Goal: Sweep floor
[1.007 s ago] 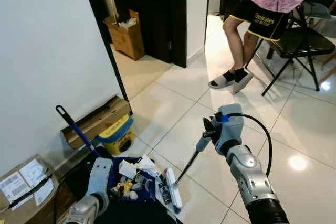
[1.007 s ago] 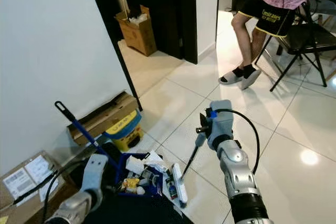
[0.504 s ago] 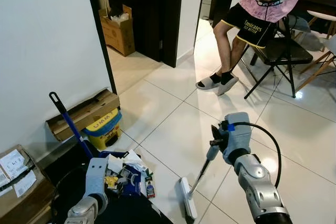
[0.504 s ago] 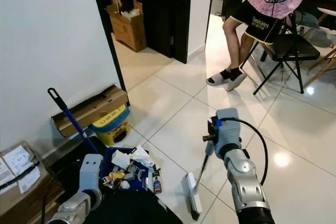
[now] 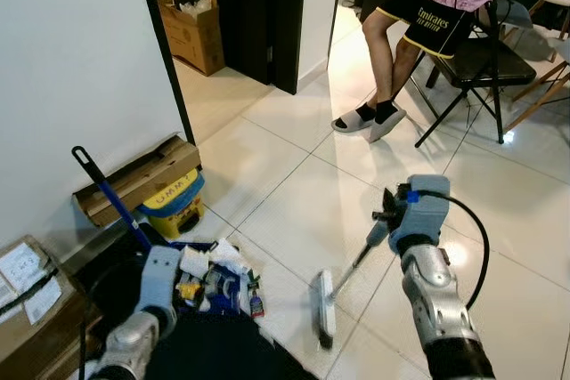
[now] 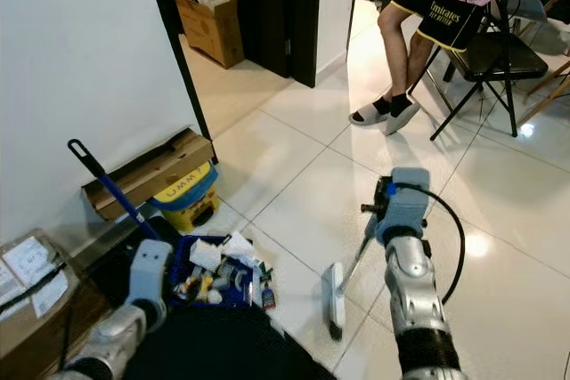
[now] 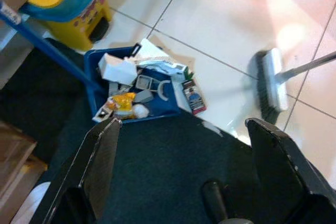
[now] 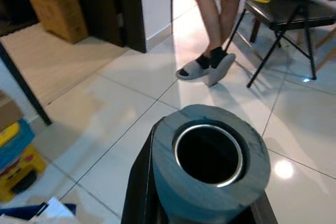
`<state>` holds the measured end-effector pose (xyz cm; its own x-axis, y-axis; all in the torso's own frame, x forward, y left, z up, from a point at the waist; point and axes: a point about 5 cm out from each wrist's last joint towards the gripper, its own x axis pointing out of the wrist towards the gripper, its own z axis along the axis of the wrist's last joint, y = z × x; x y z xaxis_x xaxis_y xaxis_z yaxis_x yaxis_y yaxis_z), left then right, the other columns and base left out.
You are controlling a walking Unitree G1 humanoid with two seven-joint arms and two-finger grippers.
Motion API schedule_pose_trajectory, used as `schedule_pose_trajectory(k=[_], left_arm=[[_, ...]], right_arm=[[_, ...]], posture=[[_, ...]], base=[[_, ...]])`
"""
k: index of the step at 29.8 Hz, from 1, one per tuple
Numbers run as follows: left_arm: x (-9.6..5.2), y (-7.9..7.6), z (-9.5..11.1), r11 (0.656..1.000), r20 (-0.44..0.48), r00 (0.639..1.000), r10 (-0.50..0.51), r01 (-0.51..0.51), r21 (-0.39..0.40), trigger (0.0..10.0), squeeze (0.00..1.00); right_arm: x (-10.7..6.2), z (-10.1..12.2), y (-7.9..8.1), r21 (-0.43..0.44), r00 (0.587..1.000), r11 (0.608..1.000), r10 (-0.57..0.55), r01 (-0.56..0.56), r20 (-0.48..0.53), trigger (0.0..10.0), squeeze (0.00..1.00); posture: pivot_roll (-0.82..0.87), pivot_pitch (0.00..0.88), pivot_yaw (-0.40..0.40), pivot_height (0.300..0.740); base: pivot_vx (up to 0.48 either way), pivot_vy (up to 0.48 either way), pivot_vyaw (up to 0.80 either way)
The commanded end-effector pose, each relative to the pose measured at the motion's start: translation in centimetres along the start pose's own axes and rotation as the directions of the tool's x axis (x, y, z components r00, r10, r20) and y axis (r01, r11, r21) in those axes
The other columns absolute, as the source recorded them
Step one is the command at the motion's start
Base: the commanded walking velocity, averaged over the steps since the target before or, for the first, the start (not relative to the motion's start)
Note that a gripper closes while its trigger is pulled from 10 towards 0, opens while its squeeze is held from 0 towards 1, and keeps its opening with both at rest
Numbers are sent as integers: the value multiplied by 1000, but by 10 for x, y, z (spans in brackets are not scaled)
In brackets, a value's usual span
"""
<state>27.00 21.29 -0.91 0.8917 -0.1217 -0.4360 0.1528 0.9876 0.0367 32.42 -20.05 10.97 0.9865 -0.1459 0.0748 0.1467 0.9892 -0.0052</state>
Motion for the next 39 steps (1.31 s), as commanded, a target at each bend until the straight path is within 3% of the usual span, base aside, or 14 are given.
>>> schedule_pose_trajectory(k=[1,5,6,14,16,21,29,31,39], left_arm=[[-6,3,-11,1000,-27,1000,-2,2,1,10000,0],[-8,4,-12,1000,-25,1000,-3,3,7,10000,0],[-13,6,-18,1000,-28,1000,-3,4,10,10000,0],[-23,8,-31,1000,-43,999,-8,9,17,10000,0],[-32,8,-42,1000,-60,998,-18,19,21,10000,0],[-35,8,-46,999,-64,998,-24,25,24,10000,0],[-35,7,-46,999,-61,998,-27,29,25,10000,0],[-37,7,-47,999,-58,998,-30,31,26,10000,0],[-40,8,-50,999,-60,998,-33,35,31,10000,0]], right_arm=[[-5,-12,-1,25,999,999,-23,24,-37,10000,0],[-3,-11,-1,26,999,999,-31,31,-21,10000,0],[3,-5,0,57,998,997,-58,57,14,10000,0],[14,11,7,127,989,989,-96,82,109,10000,0],[24,28,19,202,975,976,-124,87,182,10000,0],[33,39,34,276,973,960,-111,52,204,10000,0],[36,44,53,324,975,946,-72,1,209,10000,0],[37,42,67,349,978,937,-62,-11,198,10000,0],[41,47,69,402,975,915,-109,21,196,10000,0]], posture=[[-130,259,33,740],[-130,259,33,740],[-86,298,39,740],[-62,316,48,740],[-37,330,60,740],[-31,335,59,740],[-28,334,56,740],[-15,334,55,740],[-10,332,57,740]], base=[[0,0,0],[0,0,0],[0,0,0],[0,0,0],[0,0,0],[0,0,0],[0,0,0],[0,0,0],[0,0,0]])
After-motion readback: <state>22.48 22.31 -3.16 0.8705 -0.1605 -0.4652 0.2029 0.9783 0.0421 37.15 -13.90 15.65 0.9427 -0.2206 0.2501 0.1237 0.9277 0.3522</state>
